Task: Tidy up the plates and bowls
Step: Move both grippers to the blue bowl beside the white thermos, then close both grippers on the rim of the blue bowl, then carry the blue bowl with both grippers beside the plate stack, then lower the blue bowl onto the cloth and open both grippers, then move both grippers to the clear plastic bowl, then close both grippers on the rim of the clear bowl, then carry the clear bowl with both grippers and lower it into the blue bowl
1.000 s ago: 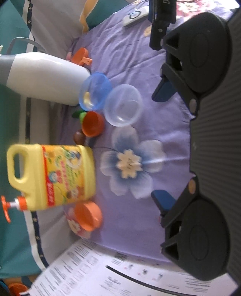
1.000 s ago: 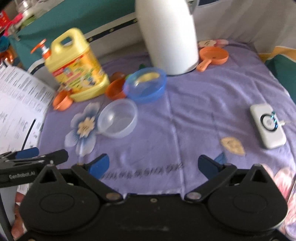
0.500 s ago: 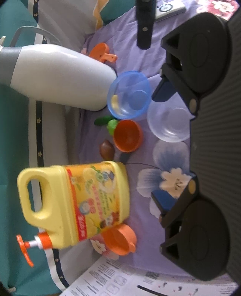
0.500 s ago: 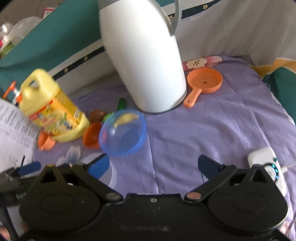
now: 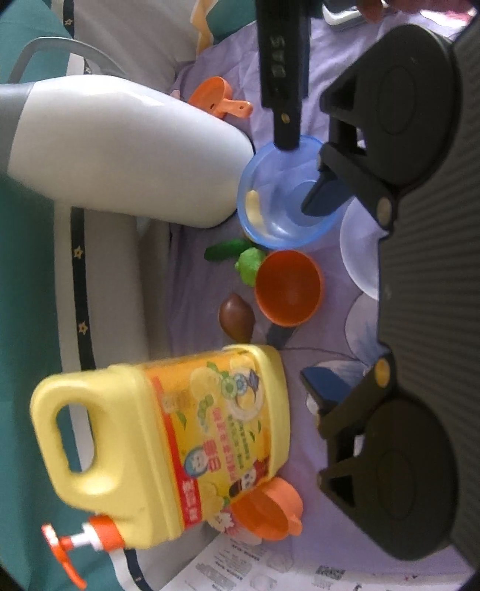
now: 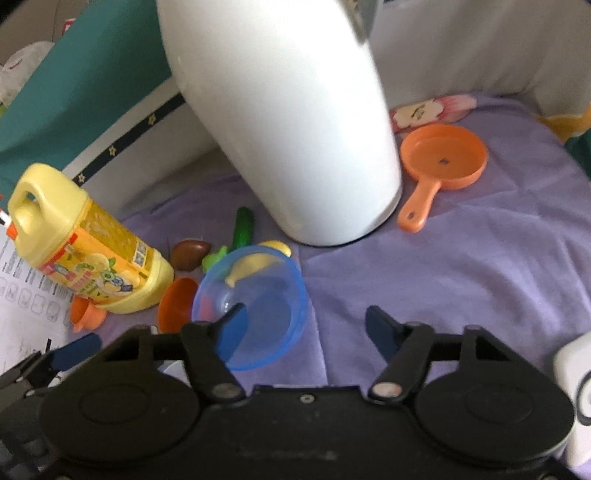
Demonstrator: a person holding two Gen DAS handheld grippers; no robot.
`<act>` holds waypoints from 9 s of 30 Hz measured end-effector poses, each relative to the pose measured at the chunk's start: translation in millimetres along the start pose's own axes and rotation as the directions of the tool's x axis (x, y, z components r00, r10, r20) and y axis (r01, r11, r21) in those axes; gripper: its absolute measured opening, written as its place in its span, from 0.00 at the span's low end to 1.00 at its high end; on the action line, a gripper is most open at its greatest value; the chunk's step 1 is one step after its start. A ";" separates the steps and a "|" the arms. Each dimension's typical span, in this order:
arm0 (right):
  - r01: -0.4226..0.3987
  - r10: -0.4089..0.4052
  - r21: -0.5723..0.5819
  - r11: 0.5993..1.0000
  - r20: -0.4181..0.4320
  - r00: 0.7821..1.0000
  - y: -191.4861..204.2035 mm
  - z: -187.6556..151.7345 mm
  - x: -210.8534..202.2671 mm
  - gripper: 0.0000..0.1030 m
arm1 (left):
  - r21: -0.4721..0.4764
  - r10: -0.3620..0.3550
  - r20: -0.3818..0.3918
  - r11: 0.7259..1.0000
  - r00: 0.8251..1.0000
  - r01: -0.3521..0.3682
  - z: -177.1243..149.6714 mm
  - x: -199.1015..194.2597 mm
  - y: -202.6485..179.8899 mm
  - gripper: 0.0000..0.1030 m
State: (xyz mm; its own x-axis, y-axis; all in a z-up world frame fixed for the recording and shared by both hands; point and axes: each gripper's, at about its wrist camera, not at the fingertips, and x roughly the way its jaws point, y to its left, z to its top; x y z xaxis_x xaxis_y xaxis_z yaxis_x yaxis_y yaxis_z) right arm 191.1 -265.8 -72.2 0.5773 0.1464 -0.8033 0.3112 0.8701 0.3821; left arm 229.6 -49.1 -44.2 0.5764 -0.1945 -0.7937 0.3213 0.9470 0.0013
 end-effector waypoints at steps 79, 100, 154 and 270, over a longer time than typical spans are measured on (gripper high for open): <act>-0.009 -0.013 -0.125 0.992 -0.176 0.984 -5.1 -217.1 -145.3 0.10 | 0.081 -0.198 -0.224 0.972 0.954 0.221 -192.5 -133.8 -54.5 0.12; 0.026 -0.047 -0.131 0.991 -0.162 0.986 -5.4 -216.5 -139.2 0.53 | 0.093 -0.155 -0.159 0.981 0.975 0.171 -192.4 -135.7 -50.2 0.59; -0.003 0.001 -0.079 0.997 -0.016 1.000 32.1 -68.6 -63.0 0.97 | 0.000 0.049 -0.037 0.999 0.998 -0.049 -59.0 -41.1 12.0 0.98; -0.024 0.005 -0.191 0.981 -0.104 0.995 -3.8 -219.9 -168.5 0.20 | 0.138 -0.142 -0.192 0.976 0.971 0.170 -184.9 -149.9 -72.3 0.32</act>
State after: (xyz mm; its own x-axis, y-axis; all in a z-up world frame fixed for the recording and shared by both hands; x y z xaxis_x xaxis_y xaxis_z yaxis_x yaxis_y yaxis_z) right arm -73.4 -190.3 -38.7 0.4974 0.1984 -0.8445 0.1474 0.9400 0.3076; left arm -19.0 -41.2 -37.7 0.3700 -0.2745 -0.8876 0.5154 0.8555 -0.0498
